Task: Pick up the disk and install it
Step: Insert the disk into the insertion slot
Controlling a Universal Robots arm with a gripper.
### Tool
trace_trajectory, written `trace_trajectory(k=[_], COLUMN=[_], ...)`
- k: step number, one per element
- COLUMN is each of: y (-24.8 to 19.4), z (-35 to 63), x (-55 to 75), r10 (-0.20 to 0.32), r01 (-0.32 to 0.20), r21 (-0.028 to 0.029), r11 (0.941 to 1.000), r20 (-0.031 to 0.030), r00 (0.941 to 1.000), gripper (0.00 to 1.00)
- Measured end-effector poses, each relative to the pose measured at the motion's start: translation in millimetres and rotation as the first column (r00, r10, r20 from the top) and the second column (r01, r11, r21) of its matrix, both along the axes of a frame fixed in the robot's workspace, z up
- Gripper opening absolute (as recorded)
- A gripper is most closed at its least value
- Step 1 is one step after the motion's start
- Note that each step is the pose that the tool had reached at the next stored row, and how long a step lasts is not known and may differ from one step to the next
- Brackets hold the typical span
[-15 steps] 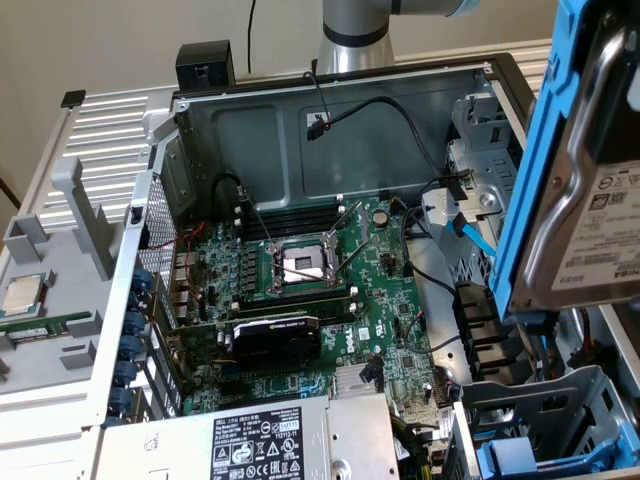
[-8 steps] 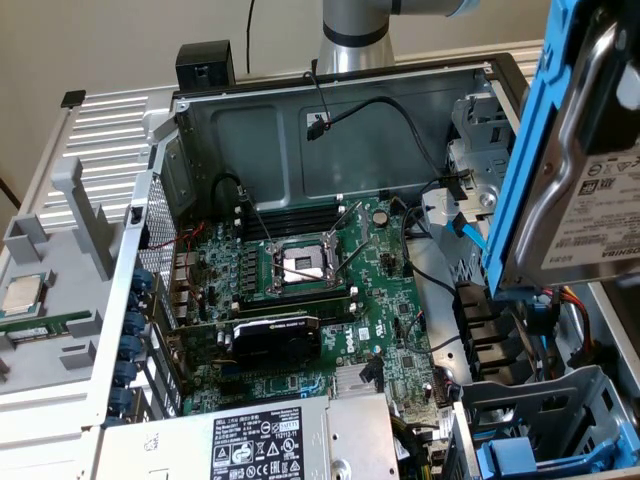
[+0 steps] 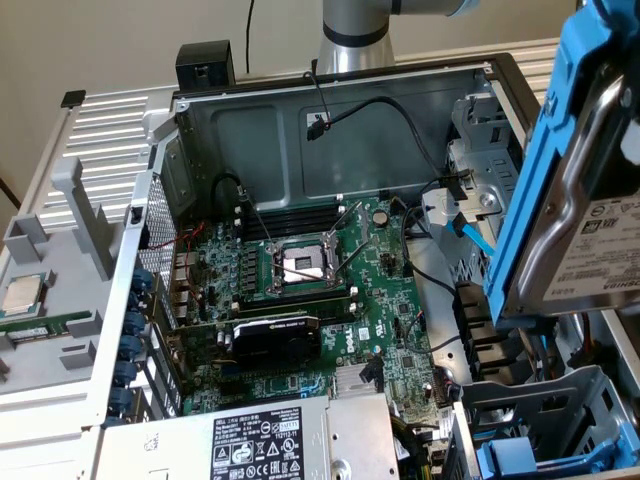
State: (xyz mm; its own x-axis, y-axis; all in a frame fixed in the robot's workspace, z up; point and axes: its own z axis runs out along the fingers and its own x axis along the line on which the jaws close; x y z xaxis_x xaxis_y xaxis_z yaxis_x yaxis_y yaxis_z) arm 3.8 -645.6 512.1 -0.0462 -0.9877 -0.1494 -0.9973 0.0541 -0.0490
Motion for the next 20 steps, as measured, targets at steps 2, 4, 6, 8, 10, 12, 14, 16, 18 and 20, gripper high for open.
trace_trajectory(k=[2,4,6,8,10,12,14,16,18,20], y=[0.1,1.6,3.3,3.3,3.7,4.6,5.7,6.7,7.0,7.1], z=[-0.9,-1.6,-2.0,-2.2,-3.6,-6.4,-9.0,-11.1,-14.1,-17.7], x=[0.0,0.0,0.0,0.0,-0.1,-0.1,-0.1,-0.1,-0.1,-0.1], r10=[0.0,0.0,0.0,0.0,0.0,0.0,0.0,0.0,0.0,0.0], r01=[0.0,0.0,0.0,0.0,0.0,0.0,0.0,0.0,0.0,0.0], r21=[-0.0076,-0.0297,-0.0614,-0.0659,-0.0704,-0.0759,-0.0819,-0.0914,-0.0968,-0.0981], r11=[1.0,0.9996,0.9981,0.9978,0.9975,0.9971,0.9966,0.9958,0.9953,0.9952], r20=[0.0,0.0,0.0001,0.0001,0.0001,0.0,0.0001,0.0,0.0,0.0], r00=[1.0,1.0,1.0,1.0,1.0,1.0,1.0,1.0,1.0,1.0], gripper=[0.37,0.37,0.37,0.37,0.37,0.37,0.37,0.37,0.37,0.37])
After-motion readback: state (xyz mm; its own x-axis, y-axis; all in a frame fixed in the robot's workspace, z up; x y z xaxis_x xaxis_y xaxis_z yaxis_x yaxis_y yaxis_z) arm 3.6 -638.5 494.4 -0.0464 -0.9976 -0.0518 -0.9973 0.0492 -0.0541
